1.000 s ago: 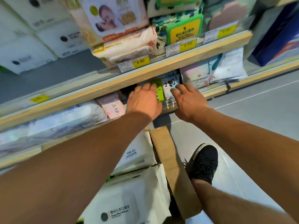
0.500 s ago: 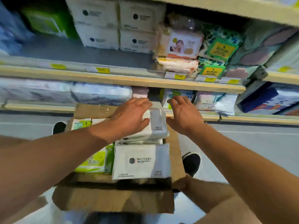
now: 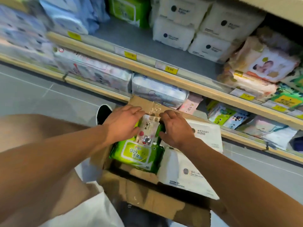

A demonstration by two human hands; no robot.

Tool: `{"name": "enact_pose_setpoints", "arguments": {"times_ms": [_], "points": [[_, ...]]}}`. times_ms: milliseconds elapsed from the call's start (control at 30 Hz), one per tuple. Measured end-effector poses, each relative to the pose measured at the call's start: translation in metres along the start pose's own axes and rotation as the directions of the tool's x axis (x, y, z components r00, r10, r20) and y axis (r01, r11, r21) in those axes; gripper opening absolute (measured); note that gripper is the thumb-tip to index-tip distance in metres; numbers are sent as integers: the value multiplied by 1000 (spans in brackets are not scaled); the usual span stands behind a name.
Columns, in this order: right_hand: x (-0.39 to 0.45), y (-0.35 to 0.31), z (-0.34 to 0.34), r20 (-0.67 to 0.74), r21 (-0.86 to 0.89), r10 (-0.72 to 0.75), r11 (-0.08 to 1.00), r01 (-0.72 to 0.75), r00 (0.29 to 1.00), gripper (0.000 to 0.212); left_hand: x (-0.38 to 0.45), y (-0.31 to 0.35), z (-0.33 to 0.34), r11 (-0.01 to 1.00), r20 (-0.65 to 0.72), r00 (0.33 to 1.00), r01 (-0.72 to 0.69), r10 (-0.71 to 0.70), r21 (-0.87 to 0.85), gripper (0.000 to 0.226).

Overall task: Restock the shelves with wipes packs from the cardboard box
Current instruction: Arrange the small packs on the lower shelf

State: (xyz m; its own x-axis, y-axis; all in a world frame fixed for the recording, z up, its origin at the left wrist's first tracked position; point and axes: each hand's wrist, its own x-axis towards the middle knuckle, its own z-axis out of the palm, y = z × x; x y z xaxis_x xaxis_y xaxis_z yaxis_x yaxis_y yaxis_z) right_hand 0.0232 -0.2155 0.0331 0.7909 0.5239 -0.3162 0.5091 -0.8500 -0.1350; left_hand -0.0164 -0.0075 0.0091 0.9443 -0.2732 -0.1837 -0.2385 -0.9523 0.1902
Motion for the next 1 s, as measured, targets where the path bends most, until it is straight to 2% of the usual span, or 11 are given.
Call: {"name": "enact_pose_setpoints", "arguments": {"times_ms": [167,300,400,567,700,767,867,1000], "points": [[29,-20,35,101,26,49,998,-52,994,69,10,-35,36,999,48,999,-19,17,46,65],[45,-25,64,169,15,115,993,-119,979,73,25,-47,63,999,150,989,7,-12,37,74],[53,-27,78,185,9,161,986,-166,969,84,36,-52,78,998,196,979,48,-53,26,83],[63,-28,94,191,-8,147,989,-149,971,96,41,-58,95,994,169,980,101,-109,51,88],[67,-32,99,132,-113,176,980,-161,976,102,39,-55,100,991,76,991,101,-108,89,87],[67,-35,98,87,-160,175,974,-159,981,99,39,-52,97,987,42,991,123,-128,103,86],[65,-36,91,45,-154,152,978,-143,987,85,40,-50,86,979,35,985,164,-170,124,77],[57,-32,72,21,-14,124,992,-124,992,59,37,-52,67,976,50,974,219,-220,11,52]]}}
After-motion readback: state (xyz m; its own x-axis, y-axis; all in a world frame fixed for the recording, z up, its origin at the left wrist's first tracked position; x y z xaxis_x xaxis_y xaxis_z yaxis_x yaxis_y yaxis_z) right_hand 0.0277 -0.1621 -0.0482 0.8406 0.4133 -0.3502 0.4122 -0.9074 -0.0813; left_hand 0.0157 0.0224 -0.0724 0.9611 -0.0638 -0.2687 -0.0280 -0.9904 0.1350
